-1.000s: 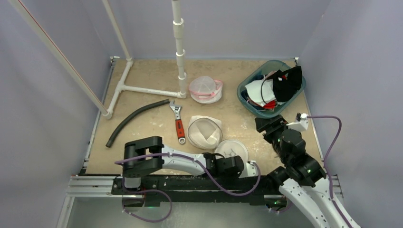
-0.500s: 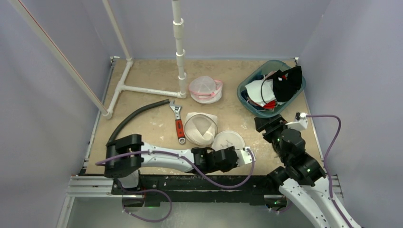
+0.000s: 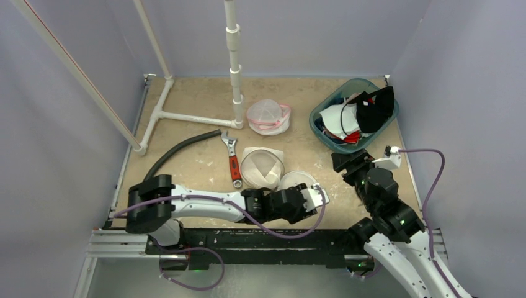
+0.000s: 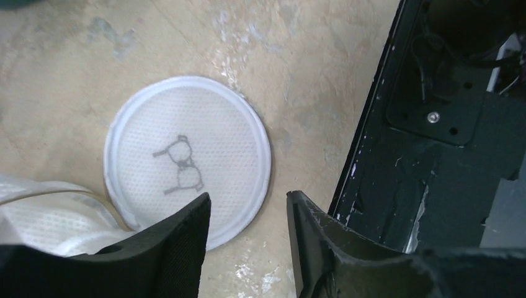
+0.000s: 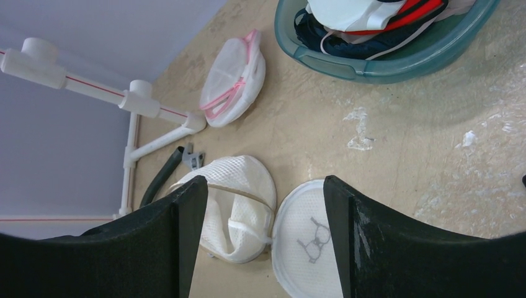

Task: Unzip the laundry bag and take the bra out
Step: Close the laundry bag at the center of the board.

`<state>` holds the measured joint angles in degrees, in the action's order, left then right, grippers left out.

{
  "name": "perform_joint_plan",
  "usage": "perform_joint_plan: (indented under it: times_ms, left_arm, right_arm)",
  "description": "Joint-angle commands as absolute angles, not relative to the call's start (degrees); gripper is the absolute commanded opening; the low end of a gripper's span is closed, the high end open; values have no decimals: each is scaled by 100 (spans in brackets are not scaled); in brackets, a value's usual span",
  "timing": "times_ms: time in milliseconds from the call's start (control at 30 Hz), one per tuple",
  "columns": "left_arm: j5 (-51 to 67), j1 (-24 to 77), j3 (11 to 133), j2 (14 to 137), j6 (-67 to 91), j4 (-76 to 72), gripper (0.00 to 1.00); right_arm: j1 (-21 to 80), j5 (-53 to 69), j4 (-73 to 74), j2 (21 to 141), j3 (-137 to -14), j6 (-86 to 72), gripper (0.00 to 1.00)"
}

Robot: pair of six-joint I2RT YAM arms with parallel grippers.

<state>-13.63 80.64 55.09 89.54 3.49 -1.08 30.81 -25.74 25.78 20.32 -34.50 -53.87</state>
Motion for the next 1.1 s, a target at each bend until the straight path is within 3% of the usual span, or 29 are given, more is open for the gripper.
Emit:
perform_joint_plan:
  times_ms: [0, 167, 567, 933, 1067]
  left_arm:
    - [-1163, 8056, 6007, 9605, 222, 611, 53]
    - [-1133, 8023, 6207, 10136, 42, 640, 56]
    - [-1319, 7810, 6702, 10975, -285, 733, 43]
    - [-1138, 7761, 6595, 11125, -161, 727, 2]
    - [-1149, 7761, 6549, 10885, -60, 662, 0]
  right_arm:
    - [3085, -2498, 2395, 2020, -3463, -5310, 72]
    - [3083, -2473, 2426, 1945, -3460, -5337, 72]
    - [3084, -2443, 2401, 1883, -3445, -5301, 72]
    - [3085, -2435, 2383, 1873, -3489, -5245, 72]
    - [3085, -2469, 2399, 1877, -3528, -5238, 72]
